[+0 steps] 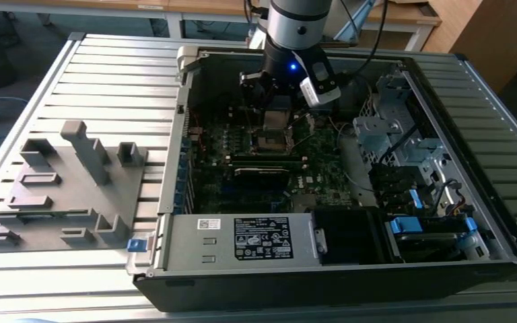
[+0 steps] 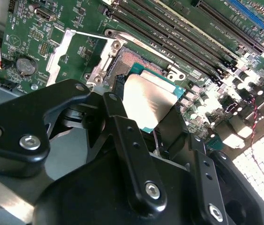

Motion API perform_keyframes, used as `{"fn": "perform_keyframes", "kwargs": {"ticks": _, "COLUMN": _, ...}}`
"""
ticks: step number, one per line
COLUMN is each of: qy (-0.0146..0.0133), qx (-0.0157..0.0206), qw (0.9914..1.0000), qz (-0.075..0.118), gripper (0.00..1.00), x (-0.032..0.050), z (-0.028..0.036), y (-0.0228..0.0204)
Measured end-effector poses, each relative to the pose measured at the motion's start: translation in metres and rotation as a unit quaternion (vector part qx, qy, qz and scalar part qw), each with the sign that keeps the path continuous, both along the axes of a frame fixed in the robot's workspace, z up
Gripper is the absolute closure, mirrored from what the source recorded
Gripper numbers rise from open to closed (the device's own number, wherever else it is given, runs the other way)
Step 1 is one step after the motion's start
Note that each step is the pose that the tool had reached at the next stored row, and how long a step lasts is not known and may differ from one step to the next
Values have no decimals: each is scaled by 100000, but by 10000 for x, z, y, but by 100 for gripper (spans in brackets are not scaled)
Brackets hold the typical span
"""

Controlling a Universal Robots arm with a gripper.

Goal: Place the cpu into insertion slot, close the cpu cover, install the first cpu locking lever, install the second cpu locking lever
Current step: 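Place the cpu into insertion slot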

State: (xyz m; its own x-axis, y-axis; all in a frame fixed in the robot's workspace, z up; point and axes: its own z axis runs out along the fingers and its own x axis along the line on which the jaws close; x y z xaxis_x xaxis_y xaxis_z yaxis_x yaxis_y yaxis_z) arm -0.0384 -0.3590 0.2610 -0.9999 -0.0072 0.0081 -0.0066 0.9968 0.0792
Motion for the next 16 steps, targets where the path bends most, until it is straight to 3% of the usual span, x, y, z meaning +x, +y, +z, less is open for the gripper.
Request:
{"fn": "perform_keyframes", "kwargs": {"ticks": 8, "qy": 0, "qx": -2, "qw": 100000, "qz": -244, "gripper": 46, "x": 0, "z": 0, "y": 0}}
{"fn": "perform_keyframes", "kwargs": {"ticks": 11, "qy": 1, "qx": -3, "qw": 99978, "qz": -2075, "gripper": 46, "x": 0, "z": -4, "y": 0}}
{"fn": "perform_keyframes", "kwargs": {"ticks": 14, "qy": -1, "qx": 0, "qw": 99888, "qz": -4738, "gripper": 46, "x": 0, "z": -8, "y": 0}}
{"fn": "perform_keyframes", "kwargs": {"ticks": 16, "qy": 4, "qx": 1, "qw": 99863, "qz": -5227, "gripper": 46, "x": 0, "z": -8, "y": 0}}
